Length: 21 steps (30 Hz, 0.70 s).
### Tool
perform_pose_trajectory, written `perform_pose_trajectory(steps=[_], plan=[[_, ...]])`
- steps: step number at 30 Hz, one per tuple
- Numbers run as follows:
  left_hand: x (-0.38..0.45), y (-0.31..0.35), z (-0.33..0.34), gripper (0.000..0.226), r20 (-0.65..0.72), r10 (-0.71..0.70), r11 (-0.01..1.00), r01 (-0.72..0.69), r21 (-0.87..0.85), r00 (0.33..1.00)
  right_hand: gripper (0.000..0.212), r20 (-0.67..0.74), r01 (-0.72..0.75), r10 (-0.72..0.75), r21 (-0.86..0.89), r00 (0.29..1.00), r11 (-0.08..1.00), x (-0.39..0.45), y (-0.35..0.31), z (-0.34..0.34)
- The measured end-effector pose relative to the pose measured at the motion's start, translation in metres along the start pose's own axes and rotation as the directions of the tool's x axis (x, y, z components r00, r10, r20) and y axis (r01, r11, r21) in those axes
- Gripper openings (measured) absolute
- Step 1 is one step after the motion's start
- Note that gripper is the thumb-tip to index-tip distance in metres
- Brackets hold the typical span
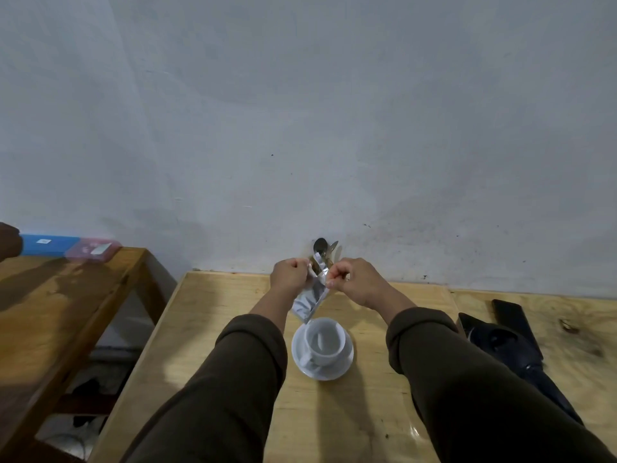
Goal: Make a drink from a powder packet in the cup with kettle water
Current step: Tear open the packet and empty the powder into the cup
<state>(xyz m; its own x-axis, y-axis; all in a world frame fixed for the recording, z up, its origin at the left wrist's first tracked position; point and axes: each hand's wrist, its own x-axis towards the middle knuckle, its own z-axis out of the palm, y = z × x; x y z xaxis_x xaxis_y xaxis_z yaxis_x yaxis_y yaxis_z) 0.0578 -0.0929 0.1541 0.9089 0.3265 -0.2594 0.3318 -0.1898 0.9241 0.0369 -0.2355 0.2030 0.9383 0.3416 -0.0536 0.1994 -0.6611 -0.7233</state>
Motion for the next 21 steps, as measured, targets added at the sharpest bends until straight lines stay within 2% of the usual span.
perform_pose_trajectory(steps=[3,8,15,21], plan=[[0.000,-0.004,-0.001,0.028,-0.037,-0.024,1.000,0.024,-0.018,0.999,0.009,0.052,-0.024,0.022,0.023,0.998,0.999,-0.006,0.003,-0.002],[-0.001,-0.014,0.002,0.030,-0.053,-0.013,0.999,0.015,0.046,0.999,0.006,0.122,-0.046,0.044,0.015,0.992,0.999,-0.013,0.007,-0.008],[-0.002,-0.033,0.005,0.031,-0.059,-0.036,0.996,0.041,0.084,0.998,0.010,0.141,-0.004,0.005,-0.007,0.990,1.000,-0.014,0.010,-0.014],[-0.005,-0.046,0.005,0.029,0.012,-0.039,0.969,0.035,0.243,0.999,0.018,0.075,-0.116,0.096,0.335,0.993,0.935,-0.013,0.018,-0.006]])
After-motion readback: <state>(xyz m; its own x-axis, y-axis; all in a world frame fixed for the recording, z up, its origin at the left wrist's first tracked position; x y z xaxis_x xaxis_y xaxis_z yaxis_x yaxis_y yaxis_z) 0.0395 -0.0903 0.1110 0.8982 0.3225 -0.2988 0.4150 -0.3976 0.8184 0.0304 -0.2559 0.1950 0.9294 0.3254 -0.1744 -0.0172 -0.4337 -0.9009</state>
